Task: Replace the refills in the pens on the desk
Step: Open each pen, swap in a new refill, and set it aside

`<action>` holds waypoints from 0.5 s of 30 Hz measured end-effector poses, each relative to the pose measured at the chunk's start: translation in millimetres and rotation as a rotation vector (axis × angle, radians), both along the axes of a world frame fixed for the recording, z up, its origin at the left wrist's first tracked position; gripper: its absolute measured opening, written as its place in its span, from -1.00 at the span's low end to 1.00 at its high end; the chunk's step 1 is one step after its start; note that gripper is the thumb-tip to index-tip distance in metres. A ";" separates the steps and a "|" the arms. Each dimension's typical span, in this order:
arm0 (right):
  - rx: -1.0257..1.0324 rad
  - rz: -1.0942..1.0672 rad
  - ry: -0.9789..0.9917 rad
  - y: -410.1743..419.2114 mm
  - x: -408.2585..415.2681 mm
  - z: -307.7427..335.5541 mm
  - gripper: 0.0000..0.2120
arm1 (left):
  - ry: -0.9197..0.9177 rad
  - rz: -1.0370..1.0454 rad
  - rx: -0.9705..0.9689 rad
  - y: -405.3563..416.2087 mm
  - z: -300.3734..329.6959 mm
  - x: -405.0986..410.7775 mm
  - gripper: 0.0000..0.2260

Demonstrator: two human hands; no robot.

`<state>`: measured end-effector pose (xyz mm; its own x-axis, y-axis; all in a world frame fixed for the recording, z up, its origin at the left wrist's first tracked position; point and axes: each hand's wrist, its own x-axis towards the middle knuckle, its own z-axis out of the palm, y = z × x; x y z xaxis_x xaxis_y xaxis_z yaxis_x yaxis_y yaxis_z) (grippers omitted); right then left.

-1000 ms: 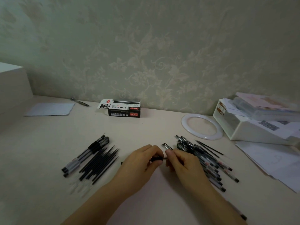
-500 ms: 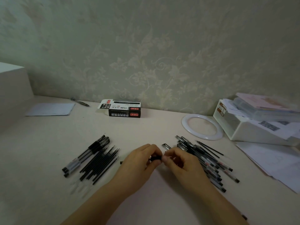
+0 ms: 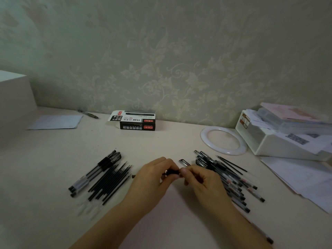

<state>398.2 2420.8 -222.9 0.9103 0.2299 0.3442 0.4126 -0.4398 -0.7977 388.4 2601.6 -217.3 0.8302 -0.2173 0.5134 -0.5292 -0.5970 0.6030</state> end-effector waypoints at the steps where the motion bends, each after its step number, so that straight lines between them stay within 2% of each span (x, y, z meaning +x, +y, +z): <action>1: -0.027 -0.052 -0.052 -0.9 0.5 -0.3 -0.74 | 0.008 0.027 0.007 0.5 -2.1 1.0 -0.95; 4: -0.192 -0.226 -0.190 -6.8 4.8 -3.3 -0.89 | 0.046 0.120 0.003 4.1 -7.1 4.4 -0.94; 8: -0.439 -0.254 -0.163 -8.0 7.5 -9.1 -0.77 | 0.080 0.158 0.031 6.6 -8.3 5.5 -0.93; 12: -0.497 -0.186 -0.185 -6.1 5.6 -8.8 -0.92 | 0.080 0.140 0.093 7.4 -7.3 4.9 -0.91; 15: -0.443 -0.170 -0.175 -8.1 3.8 -3.1 -0.91 | 0.083 0.122 0.109 9.1 -5.7 4.6 -0.90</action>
